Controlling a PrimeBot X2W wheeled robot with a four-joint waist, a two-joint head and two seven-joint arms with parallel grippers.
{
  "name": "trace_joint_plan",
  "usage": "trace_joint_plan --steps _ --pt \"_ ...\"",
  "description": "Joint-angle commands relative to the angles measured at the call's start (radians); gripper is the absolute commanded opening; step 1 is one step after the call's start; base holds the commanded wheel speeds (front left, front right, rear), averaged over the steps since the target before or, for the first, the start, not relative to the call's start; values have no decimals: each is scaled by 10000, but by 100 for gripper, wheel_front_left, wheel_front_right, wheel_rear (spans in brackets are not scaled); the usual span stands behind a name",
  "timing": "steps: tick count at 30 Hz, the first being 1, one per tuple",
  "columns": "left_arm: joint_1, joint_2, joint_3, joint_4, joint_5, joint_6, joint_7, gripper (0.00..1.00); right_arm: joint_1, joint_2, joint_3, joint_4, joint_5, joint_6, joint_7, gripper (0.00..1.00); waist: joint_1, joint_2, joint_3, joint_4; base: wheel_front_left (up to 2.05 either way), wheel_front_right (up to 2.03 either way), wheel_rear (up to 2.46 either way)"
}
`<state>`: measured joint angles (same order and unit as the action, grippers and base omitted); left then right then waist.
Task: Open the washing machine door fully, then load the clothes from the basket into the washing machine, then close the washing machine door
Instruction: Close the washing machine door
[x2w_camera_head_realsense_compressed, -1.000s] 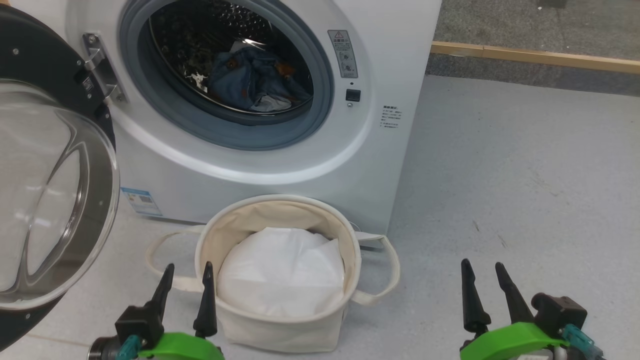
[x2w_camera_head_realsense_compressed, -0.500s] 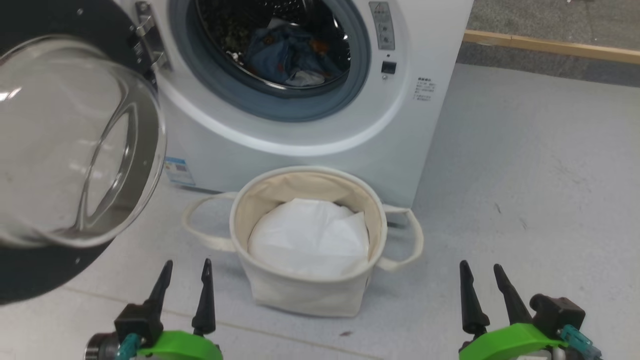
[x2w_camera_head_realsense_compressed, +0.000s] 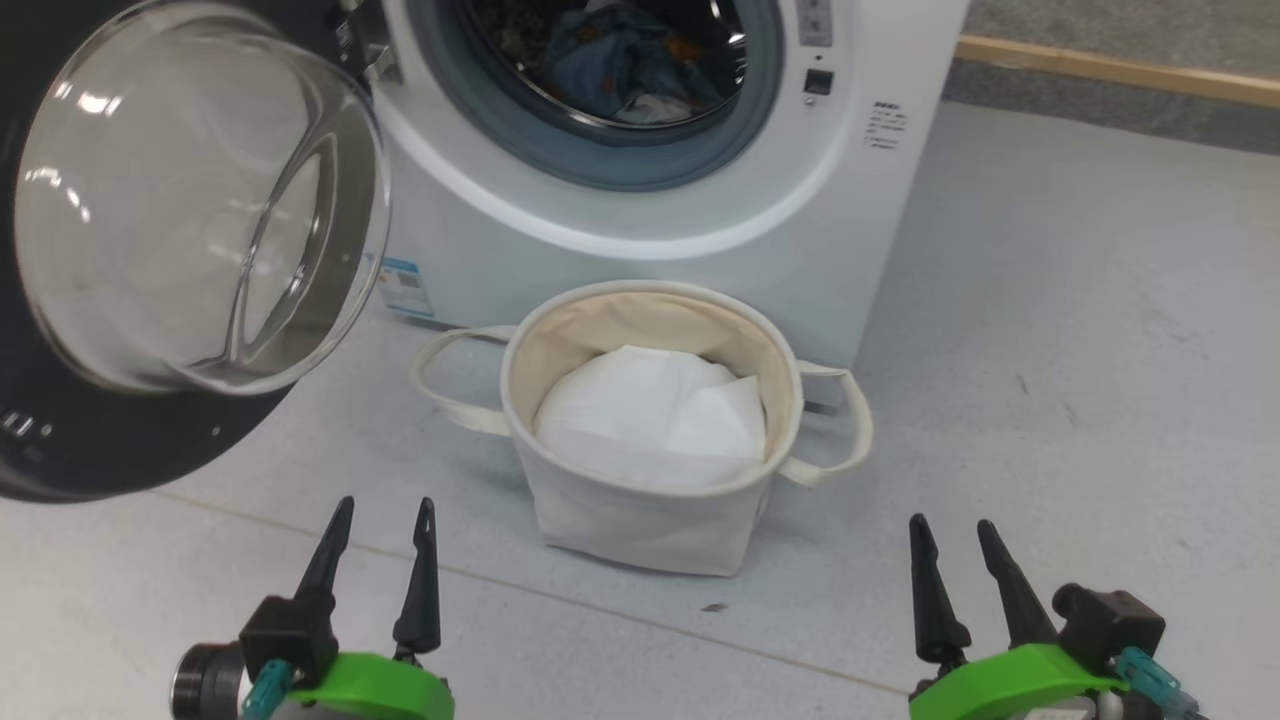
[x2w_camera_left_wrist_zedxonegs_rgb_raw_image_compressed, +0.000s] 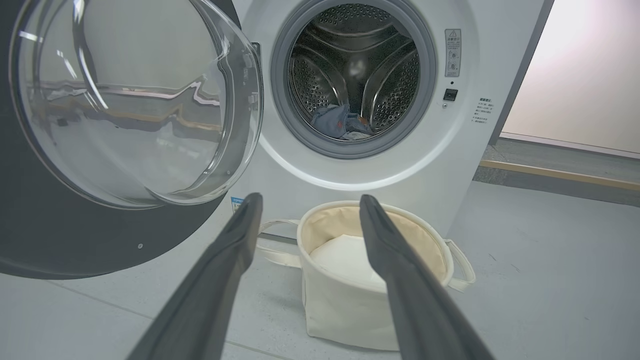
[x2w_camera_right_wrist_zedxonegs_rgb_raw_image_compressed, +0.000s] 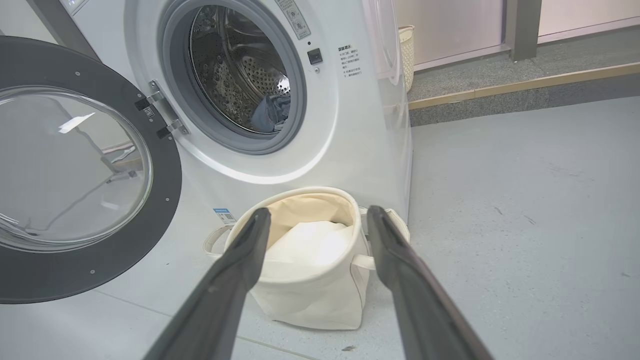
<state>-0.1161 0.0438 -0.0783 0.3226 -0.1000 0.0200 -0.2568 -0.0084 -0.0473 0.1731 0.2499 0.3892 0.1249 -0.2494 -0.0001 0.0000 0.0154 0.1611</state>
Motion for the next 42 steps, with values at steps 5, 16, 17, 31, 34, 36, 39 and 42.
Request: trace_joint_plan --steps 5,16,17,31,34,36,39,42 --pt "-317 64 222 -590 73 140 -49 100 -305 -29 373 -729 80 58 -124 100 1 0 153 740 -5 5 0" --pt "-167 64 239 -1101 -116 264 -49 100 -406 -29 759 -1197 -159 58 -124 100 1 0 226 2927 0 0 0" --pt "-133 64 237 -1103 -97 252 -49 100 -405 -29 776 -1214 -176 58 -124 100 1 0 207 3124 0 0 0" --pt "291 64 858 -1798 -546 363 -49 100 -1121 -29 1710 -768 -171 58 -124 100 1 0 417 3645 0 0 0" --pt "309 64 924 -1841 -531 333 -49 100 -1154 -29 1711 -732 -157 58 -124 100 1 0 406 3643 0 0 0" --pt "309 64 982 -1860 -615 256 -49 100 -1149 -29 1691 -713 -130 58 -124 100 1 0 379 3635 0 0 0" --pt "284 64 1051 -1878 -973 -23 -49 0 -1084 -29 1634 -697 -85 58 -124 100 1 0 332 3619 0 0 0" --pt "200 64 1225 -2049 -1908 -594 -49 0 -991 -29 1581 -694 -49 58 -124 100 1 0 289 3603 0 0 0"
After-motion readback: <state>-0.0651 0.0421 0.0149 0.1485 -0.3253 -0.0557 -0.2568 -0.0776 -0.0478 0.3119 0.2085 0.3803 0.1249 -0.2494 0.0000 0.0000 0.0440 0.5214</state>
